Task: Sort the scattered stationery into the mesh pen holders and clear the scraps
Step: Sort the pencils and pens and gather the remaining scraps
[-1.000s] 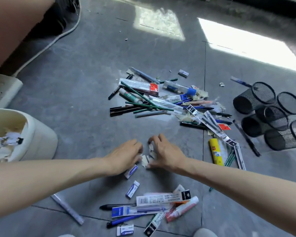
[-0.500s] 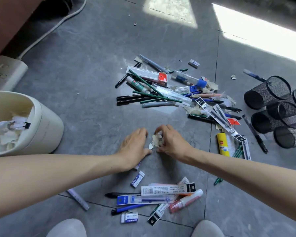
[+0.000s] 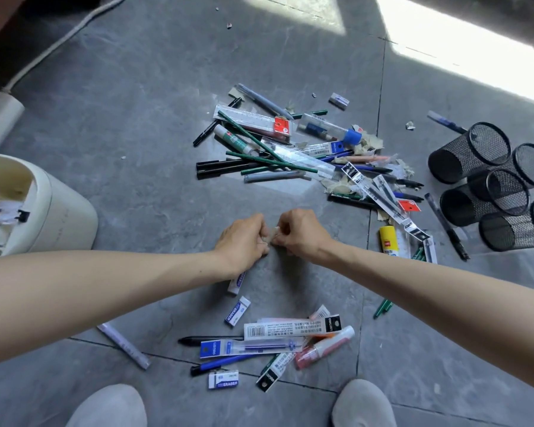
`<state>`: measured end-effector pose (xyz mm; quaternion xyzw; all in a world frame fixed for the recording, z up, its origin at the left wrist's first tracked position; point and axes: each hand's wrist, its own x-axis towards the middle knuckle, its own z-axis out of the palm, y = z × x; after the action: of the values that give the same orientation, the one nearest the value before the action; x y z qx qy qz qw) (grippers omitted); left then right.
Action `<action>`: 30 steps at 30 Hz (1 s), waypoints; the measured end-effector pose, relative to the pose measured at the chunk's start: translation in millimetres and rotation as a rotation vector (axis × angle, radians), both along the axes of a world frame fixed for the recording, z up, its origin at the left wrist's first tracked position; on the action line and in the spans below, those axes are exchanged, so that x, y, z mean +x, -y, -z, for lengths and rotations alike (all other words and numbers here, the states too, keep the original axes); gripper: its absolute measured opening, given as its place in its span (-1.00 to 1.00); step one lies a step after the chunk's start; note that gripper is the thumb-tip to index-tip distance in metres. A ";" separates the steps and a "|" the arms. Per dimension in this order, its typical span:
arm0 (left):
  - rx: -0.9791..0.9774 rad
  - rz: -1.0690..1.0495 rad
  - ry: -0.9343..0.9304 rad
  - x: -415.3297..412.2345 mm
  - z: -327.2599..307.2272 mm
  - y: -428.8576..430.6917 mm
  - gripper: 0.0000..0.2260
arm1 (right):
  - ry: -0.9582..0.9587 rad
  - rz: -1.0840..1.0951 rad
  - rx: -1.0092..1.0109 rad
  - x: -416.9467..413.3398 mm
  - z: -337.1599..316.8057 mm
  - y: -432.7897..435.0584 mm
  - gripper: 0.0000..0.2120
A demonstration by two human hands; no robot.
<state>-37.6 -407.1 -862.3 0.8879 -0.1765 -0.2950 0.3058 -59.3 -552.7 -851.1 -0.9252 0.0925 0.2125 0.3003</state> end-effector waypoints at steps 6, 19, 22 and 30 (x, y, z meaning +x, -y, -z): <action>-0.056 0.061 0.010 11.4 -1.6 7.7 -0.63 | -0.065 0.098 0.097 -7.6 -8.1 21.5 -0.82; 0.031 0.050 -0.009 33.4 -3.4 32.6 -0.62 | -0.054 0.188 0.123 -13.8 0.2 18.1 -0.85; 0.157 0.162 0.012 45.4 -7.2 34.7 -0.68 | -0.040 0.231 0.127 -10.6 2.7 13.9 -0.77; 0.186 0.174 0.030 45.9 -4.3 37.4 -0.87 | -0.064 0.134 -0.042 -0.1 4.8 3.6 -0.87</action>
<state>8.3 -444.4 -858.0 0.8980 -0.2293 -0.3224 0.1926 -59.4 -556.3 -855.9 -0.9158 0.1683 0.2196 0.2911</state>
